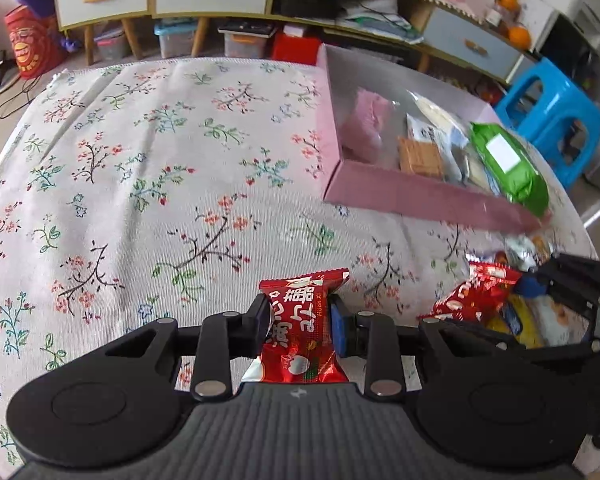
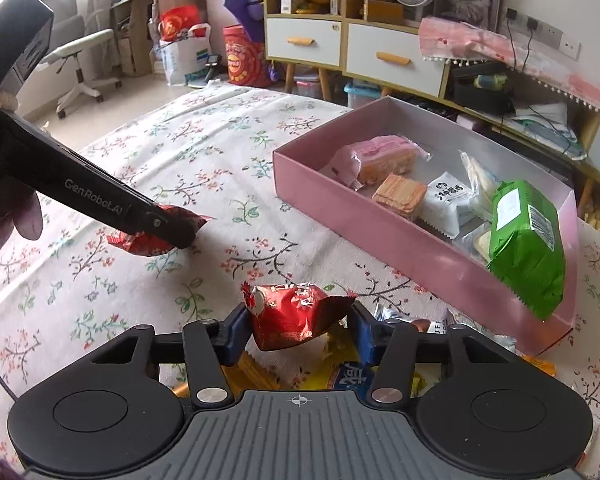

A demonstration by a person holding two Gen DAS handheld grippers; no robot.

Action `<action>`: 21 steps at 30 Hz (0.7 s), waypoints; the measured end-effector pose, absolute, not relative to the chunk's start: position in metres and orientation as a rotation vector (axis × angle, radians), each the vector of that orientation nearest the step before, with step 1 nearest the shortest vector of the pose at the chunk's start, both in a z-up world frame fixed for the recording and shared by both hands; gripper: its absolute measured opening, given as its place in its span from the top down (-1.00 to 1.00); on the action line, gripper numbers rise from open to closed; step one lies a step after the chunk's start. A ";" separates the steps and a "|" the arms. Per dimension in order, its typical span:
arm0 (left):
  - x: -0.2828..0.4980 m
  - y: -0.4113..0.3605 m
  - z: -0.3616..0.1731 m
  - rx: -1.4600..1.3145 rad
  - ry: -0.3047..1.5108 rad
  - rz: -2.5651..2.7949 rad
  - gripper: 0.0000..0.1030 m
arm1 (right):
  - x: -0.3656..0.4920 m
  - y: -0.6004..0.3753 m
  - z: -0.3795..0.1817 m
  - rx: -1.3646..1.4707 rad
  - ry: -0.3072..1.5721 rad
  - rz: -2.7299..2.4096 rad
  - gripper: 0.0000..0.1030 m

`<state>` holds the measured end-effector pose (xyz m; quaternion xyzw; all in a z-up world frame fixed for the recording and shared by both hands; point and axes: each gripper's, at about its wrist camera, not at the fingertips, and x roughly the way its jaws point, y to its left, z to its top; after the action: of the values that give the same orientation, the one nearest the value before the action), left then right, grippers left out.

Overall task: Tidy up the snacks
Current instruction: 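Grasp a red snack packet with the left tool while the right tool grasps another red packet, then carry both red packets over the pink box, lower them in and open both tools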

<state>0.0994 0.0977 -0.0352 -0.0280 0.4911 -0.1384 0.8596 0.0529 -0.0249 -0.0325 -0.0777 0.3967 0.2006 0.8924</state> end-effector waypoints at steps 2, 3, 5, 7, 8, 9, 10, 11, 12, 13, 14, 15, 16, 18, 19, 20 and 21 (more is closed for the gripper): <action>0.100 0.098 -0.034 -0.071 1.025 -0.283 0.45 | 0.055 -0.025 -0.032 -0.150 0.826 0.412 0.02; 0.101 0.098 -0.033 -0.076 1.022 -0.280 0.45 | 0.056 -0.025 -0.032 -0.143 0.827 0.409 0.02; 0.101 0.097 -0.031 -0.085 1.014 -0.278 0.46 | 0.056 -0.025 -0.030 -0.134 0.825 0.407 0.02; 0.103 0.097 -0.030 -0.094 1.007 -0.279 0.46 | 0.057 -0.026 -0.026 -0.123 0.818 0.404 0.02; 0.104 0.097 -0.029 -0.100 1.004 -0.278 0.46 | 0.057 -0.027 -0.025 -0.115 0.813 0.402 0.02; 0.104 0.097 -0.029 -0.106 1.002 -0.276 0.46 | 0.058 -0.028 -0.023 -0.106 0.810 0.400 0.02; 0.105 0.097 -0.028 -0.114 0.999 -0.275 0.46 | 0.058 -0.029 -0.021 -0.095 0.807 0.399 0.02; 0.106 0.097 -0.027 -0.122 0.995 -0.273 0.46 | 0.059 -0.030 -0.019 -0.083 0.802 0.396 0.02; 0.108 0.096 -0.026 -0.131 0.991 -0.273 0.46 | 0.059 -0.032 -0.016 -0.072 0.798 0.393 0.02; 0.109 0.096 -0.025 -0.138 0.986 -0.272 0.46 | 0.060 -0.033 -0.015 -0.062 0.794 0.391 0.02; 0.110 0.095 -0.024 -0.145 0.982 -0.272 0.46 | 0.061 -0.035 -0.012 -0.050 0.791 0.389 0.02; 0.111 0.095 -0.022 -0.154 0.975 -0.270 0.46 | 0.062 -0.036 -0.011 -0.039 0.788 0.388 0.02; 0.112 0.094 -0.022 -0.161 0.971 -0.269 0.46 | 0.063 -0.037 -0.009 -0.029 0.784 0.386 0.02; 0.114 0.092 -0.019 -0.178 0.961 -0.267 0.46 | 0.064 -0.039 -0.005 -0.015 0.776 0.383 0.02; 0.115 0.091 -0.017 -0.185 0.955 -0.268 0.46 | 0.065 -0.041 -0.004 -0.007 0.772 0.380 0.02; 0.116 0.089 -0.016 -0.192 0.947 -0.268 0.46 | 0.065 -0.043 -0.002 0.000 0.769 0.378 0.02; 0.116 0.088 -0.014 -0.198 0.940 -0.268 0.46 | 0.066 -0.044 -0.001 0.007 0.765 0.375 0.02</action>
<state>0.1163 0.0881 -0.0143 -0.0948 0.4505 -0.1284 0.8784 0.0663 -0.0440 -0.0012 0.0032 0.3712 0.1820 0.9106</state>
